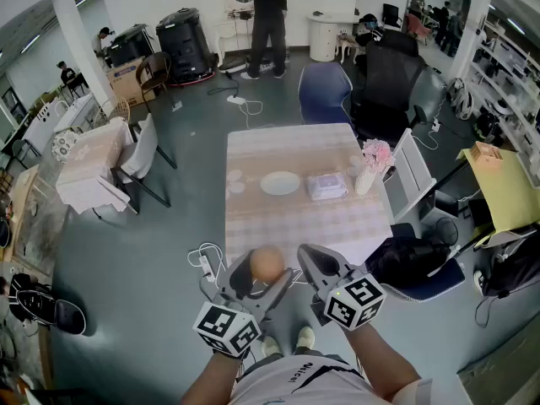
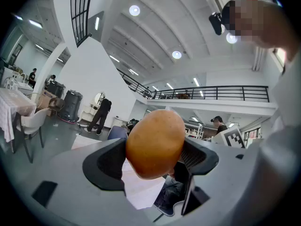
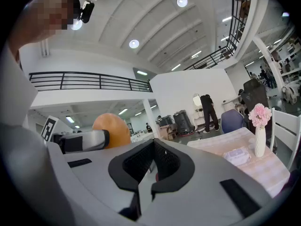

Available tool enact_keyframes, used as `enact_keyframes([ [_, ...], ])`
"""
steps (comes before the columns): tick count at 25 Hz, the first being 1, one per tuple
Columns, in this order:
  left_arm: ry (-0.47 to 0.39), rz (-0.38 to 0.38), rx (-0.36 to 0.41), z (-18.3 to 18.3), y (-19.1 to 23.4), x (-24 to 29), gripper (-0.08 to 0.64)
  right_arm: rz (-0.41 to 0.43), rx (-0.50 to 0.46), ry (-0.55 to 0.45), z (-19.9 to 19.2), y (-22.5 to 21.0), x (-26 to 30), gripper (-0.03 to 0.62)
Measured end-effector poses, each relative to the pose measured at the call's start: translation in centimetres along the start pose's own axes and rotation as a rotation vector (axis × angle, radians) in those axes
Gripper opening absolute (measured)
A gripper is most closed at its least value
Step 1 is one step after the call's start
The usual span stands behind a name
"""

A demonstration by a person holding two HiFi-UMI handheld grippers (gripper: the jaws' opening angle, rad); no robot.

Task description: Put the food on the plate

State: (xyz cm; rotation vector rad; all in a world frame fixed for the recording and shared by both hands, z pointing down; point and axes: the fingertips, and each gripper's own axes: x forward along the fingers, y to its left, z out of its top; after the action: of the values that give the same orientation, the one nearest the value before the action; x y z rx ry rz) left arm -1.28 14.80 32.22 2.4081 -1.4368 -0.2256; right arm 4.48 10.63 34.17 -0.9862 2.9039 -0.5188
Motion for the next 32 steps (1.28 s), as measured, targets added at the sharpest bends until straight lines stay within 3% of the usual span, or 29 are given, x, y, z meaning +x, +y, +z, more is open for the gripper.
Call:
enact_keyframes([
  [15, 0.005, 0.035, 0.018, 0.4, 0.3, 0.1, 0.37, 0.044, 0.078, -0.05, 1.3, -0.7, -1.1, 0.018],
  [32, 0.005, 0.085, 0.077, 0.2, -0.4, 3.5, 0.37, 0.059, 0.107, -0.091, 2.9, -5.6, -3.3, 0.018],
])
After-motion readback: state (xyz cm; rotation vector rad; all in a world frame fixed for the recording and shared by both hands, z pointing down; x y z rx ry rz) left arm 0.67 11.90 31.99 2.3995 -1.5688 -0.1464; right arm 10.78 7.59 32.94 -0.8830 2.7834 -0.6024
